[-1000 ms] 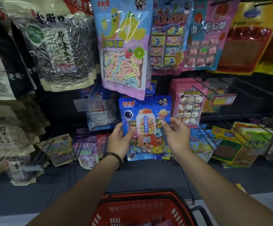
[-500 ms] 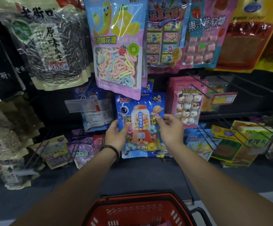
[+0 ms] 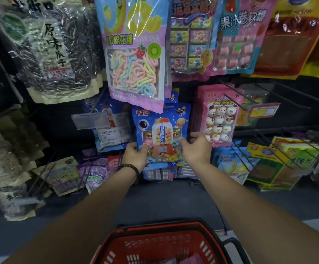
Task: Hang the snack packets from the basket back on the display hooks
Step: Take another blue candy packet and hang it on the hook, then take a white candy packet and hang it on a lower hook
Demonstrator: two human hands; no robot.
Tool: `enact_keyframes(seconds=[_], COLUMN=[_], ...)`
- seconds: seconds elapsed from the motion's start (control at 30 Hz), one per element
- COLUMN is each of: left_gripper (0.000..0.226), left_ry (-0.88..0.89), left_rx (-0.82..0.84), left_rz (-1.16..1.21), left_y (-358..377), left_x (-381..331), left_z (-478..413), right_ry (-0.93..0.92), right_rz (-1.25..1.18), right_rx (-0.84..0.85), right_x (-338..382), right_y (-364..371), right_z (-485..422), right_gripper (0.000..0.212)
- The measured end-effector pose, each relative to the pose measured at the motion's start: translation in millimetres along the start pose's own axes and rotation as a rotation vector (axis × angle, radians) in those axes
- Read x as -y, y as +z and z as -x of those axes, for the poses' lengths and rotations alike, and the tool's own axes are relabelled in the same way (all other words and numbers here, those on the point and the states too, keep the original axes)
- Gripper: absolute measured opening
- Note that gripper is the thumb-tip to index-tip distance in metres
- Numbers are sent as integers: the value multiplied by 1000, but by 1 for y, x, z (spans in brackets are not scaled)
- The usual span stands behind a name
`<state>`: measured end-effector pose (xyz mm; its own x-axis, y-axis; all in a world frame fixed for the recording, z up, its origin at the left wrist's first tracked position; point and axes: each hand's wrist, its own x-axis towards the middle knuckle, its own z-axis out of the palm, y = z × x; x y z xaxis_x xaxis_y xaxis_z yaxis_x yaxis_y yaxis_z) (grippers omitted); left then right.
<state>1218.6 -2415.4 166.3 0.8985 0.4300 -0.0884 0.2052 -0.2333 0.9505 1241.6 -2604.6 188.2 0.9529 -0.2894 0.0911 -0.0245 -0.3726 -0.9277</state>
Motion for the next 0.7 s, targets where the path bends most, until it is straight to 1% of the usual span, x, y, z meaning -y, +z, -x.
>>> enact_keyframes(seconds=[0.07,0.13,0.17,0.2,0.27,0.33,0.4,0.47,0.53,0.57,0.63,0.67,0.7], left_gripper=[58,58,52,41,15,5,5,13,8,7,6,8,10], left_ry=[-86,-178,-207,-204,-126,-17,15,42,55,56,33,4,-16], left_rx=[24,124,173,204,265,346,448,556,629,659,697,695,689], left_rz=[12,38,30,-4,-104,-246,-376,-493,-579,-610,-656,-666,-677], left_y=[-6,-17,-23,-31,-45,-56,-65,-72,-77,-78,-79,-81,-82], left_x=[4,12,16,22,38,59,86,119,146,159,182,194,206], left_z=[8,24,35,47,72,99,126,151,170,177,186,189,192], right_ry=[0,-18,-33,-42,-30,19,75,169,282,375,564,637,691], right_rz=[-3,-56,-72,-80,-89,-85,-32,26,105,132,181,223,277], right_rx=[32,48,41,40,70,141,218,293,336,369,439,473,508], right_x=[-10,-23,-30,-38,-61,-94,-134,-176,-208,-224,-252,-264,-278], right_y=[-7,-16,-21,-25,-28,-25,-19,-11,-3,1,9,11,13], right_z=[13,28,38,49,75,106,141,175,203,217,240,250,258], right_gripper=[50,34,23,16,19,20,21,22,21,20,15,12,13])
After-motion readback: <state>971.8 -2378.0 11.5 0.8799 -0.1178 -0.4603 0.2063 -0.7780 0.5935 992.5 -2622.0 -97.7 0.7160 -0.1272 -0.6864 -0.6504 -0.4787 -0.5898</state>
